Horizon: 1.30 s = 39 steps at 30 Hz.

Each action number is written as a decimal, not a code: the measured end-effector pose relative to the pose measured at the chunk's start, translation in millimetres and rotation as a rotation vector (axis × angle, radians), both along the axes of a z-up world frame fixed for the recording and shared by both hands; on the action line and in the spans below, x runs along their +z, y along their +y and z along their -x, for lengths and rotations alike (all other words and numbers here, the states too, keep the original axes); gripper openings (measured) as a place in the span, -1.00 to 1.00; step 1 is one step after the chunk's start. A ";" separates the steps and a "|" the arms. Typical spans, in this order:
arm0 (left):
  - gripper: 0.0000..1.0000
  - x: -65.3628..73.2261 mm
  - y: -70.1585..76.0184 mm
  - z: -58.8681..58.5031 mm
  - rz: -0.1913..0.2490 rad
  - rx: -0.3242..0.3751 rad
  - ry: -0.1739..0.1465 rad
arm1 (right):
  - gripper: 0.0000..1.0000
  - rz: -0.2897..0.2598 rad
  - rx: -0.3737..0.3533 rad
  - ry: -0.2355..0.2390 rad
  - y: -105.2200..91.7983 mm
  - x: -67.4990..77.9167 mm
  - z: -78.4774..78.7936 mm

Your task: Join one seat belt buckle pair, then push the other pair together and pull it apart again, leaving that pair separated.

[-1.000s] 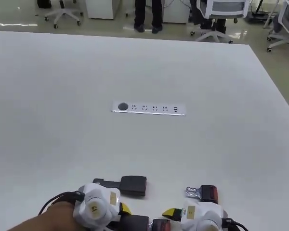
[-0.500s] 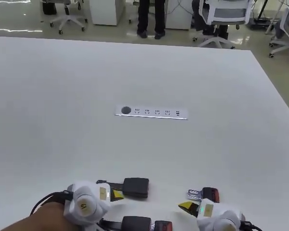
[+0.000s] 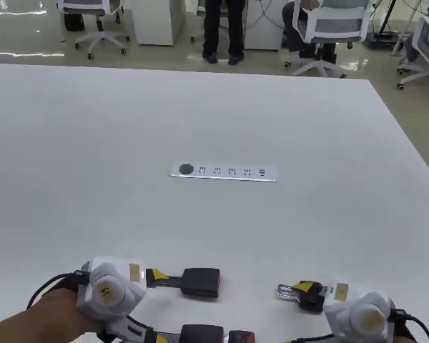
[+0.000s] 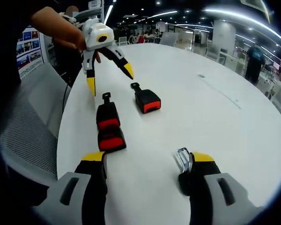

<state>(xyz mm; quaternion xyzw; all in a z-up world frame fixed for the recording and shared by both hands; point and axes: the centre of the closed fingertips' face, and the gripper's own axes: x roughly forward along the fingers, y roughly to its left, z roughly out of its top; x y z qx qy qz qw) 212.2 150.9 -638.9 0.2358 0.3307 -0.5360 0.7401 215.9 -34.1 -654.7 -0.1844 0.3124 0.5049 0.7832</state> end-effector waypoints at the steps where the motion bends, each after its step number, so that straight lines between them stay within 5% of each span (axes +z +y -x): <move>1: 0.44 4.0 -3.0 -2.5 0.021 0.001 0.005 | 0.42 -0.007 -0.006 0.000 -3.4 1.1 -3.9; 17: 0.42 10.8 -11.3 -43.0 0.006 -0.024 -0.019 | 0.37 0.047 0.006 0.050 -47.1 -2.4 -34.0; 19: 0.40 9.5 -14.8 -46.2 0.022 -0.026 -0.004 | 0.37 0.054 0.014 0.054 -50.8 -5.1 -36.7; 30: 0.38 -14.1 -29.3 -52.5 -0.012 -0.077 0.030 | 0.35 0.074 0.038 0.115 -58.5 -27.0 -42.0; 39: 0.35 -33.9 -30.8 -61.2 -0.036 -0.095 0.036 | 0.28 0.067 0.071 0.149 -55.8 -30.5 -44.1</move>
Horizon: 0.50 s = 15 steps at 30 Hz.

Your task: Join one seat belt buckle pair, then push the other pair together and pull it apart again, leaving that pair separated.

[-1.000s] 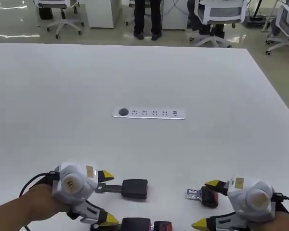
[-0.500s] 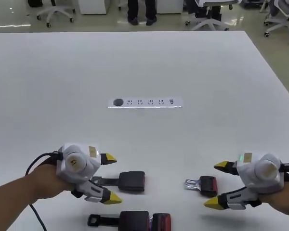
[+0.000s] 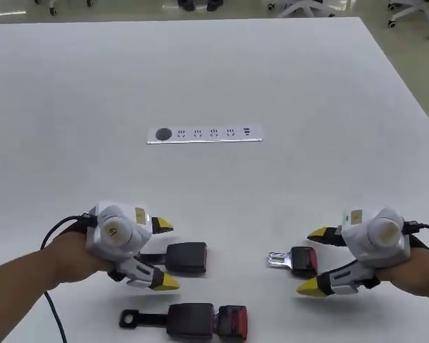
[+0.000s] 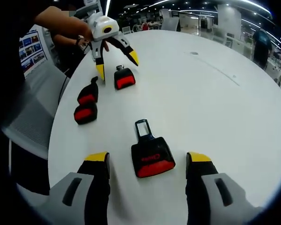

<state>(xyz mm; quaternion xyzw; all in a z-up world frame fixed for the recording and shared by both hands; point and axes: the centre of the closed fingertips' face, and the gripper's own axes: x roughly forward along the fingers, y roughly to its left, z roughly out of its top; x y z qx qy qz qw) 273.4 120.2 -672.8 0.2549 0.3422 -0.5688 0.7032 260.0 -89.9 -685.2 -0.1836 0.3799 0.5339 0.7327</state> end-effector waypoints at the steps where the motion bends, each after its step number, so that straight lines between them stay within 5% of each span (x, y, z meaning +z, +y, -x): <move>1: 0.34 -1.7 0.4 0.1 -0.002 -0.003 0.003 | 0.26 0.002 0.009 0.001 -0.2 -1.3 -0.7; 4: 0.26 -5.2 -0.4 -0.6 -0.006 -0.016 0.003 | 0.27 0.002 0.021 0.034 -0.7 -3.3 2.8; 5: 0.21 -6.6 0.2 -1.2 -0.006 -0.017 0.004 | 0.26 -0.001 0.078 -0.003 2.0 -3.0 0.5; 13: 0.12 -14.1 -2.2 -1.2 -0.004 -0.034 0.013 | 0.08 -0.003 0.080 0.021 -0.3 -1.4 5.2; 15: 0.09 -14.4 -2.9 -2.7 -0.002 -0.044 -0.001 | 0.02 0.020 0.094 -0.006 -3.7 -1.3 3.4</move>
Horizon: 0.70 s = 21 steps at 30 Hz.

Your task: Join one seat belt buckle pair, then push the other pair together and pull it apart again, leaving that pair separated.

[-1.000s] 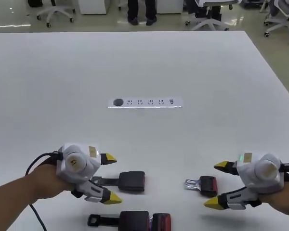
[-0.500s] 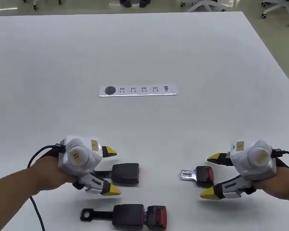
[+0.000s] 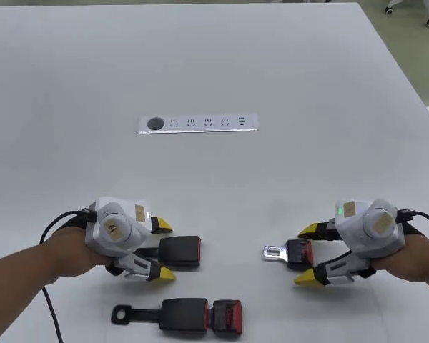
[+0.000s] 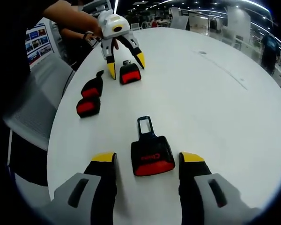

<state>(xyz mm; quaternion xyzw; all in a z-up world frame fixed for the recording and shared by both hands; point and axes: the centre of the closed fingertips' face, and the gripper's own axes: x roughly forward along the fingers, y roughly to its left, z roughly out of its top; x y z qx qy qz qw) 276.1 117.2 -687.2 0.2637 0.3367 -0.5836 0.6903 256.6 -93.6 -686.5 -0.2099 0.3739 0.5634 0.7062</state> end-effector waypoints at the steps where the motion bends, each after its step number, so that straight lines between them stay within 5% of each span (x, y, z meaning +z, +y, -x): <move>1: 0.09 -0.9 0.7 -0.1 -0.006 0.000 0.001 | 0.00 -0.004 -0.003 0.003 0.1 0.6 -1.0; 12: -0.07 -3.4 1.7 5.0 -0.006 -0.045 0.003 | -0.33 0.046 0.043 -0.044 -4.1 -0.7 -6.7; 21: -0.31 -1.9 0.8 4.5 -0.019 -0.045 -0.001 | -0.33 0.072 0.098 -0.040 1.3 -4.9 -4.6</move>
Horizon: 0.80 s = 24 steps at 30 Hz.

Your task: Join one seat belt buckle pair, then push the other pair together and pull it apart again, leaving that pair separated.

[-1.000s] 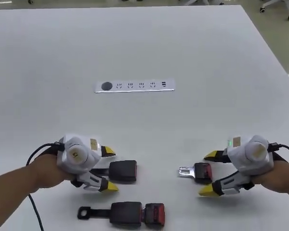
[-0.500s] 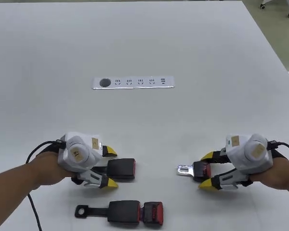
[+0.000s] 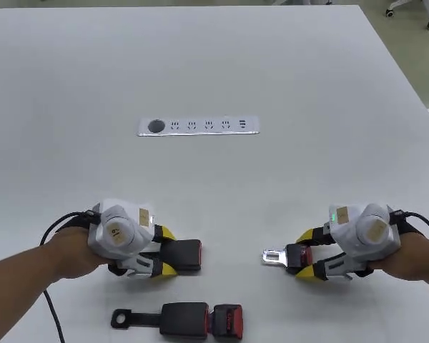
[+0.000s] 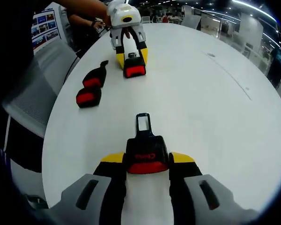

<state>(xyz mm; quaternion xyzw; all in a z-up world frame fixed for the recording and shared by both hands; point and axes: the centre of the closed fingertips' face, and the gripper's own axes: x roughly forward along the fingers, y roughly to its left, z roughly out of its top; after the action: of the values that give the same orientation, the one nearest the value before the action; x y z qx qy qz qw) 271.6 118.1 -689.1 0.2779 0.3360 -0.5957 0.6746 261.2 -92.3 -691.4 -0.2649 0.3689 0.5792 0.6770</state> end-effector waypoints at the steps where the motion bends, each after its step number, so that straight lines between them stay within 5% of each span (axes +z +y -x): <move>1: -0.31 -0.1 0.2 -0.2 0.000 0.002 0.001 | -0.34 0.006 0.012 -0.002 -0.1 -0.2 0.2; 24: -0.32 -0.8 -2.6 -3.8 -0.002 0.014 0.009 | -0.35 0.041 0.050 0.010 22.5 -3.8 -7.1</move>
<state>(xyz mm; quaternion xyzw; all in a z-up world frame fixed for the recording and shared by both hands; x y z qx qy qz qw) 275.4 115.5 -690.0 0.2735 0.3417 -0.5918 0.6769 268.3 -69.8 -695.2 -0.2847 0.3773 0.5896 0.6549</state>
